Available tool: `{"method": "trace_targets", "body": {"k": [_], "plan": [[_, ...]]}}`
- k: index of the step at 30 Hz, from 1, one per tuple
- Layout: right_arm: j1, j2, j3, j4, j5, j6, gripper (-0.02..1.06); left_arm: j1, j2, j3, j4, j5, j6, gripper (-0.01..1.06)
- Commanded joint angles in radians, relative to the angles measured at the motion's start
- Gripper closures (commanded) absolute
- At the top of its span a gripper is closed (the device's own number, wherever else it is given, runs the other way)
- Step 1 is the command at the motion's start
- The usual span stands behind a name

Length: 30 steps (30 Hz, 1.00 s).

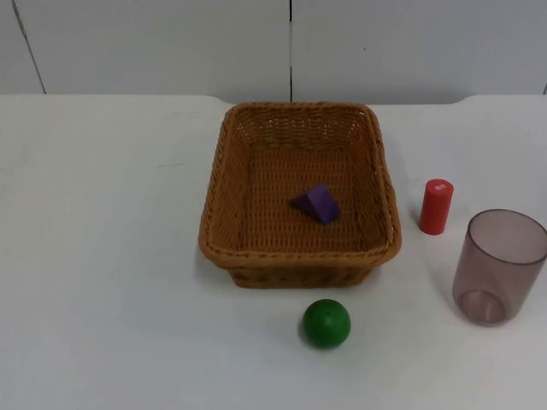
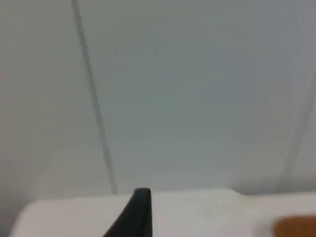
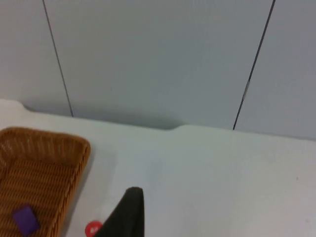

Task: Pick up the basket with the left hand and place the triangular block into the basket with the right hand.

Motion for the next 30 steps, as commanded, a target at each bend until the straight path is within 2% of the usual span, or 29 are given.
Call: {"method": "trace_targets", "body": {"k": [1,4,11,19,23,25,27,28,30], "plan": [[-0.006,-0.006,0.005,-0.003,-0.059,-0.003,0.03,0.002,0.038,-0.057,-0.194,0.076,0.141,0.00],[-0.006,-0.006,0.005,-0.003,-0.077,-0.003,0.03,0.002,0.052,-0.063,-0.188,0.072,0.141,0.00],[-0.006,-0.004,0.005,-0.003,-0.093,-0.003,0.03,0.002,0.033,-0.063,-0.017,0.030,0.106,0.00],[-0.006,-0.004,0.005,-0.003,-0.127,0.011,0.03,0.002,0.006,-0.063,-0.003,-0.017,0.075,0.00],[-0.006,-0.004,0.005,-0.015,-0.122,0.013,0.03,0.002,0.009,-0.063,0.007,0.077,0.056,0.00],[-0.006,-0.004,0.005,-0.040,-0.119,0.037,0.03,0.002,0.008,-0.063,0.033,0.087,0.049,0.00],[-0.006,-0.004,0.005,-0.075,-0.109,0.056,0.02,0.002,0.008,-0.063,0.099,0.092,-0.019,0.00],[-0.006,-0.004,0.005,-0.077,-0.113,0.067,-0.01,0.002,0.006,-0.063,0.164,0.097,-0.073,0.00],[-0.006,-0.006,0.005,-0.075,-0.114,0.072,-0.01,0.002,-0.003,-0.063,0.177,0.111,-0.087,0.00]]}}
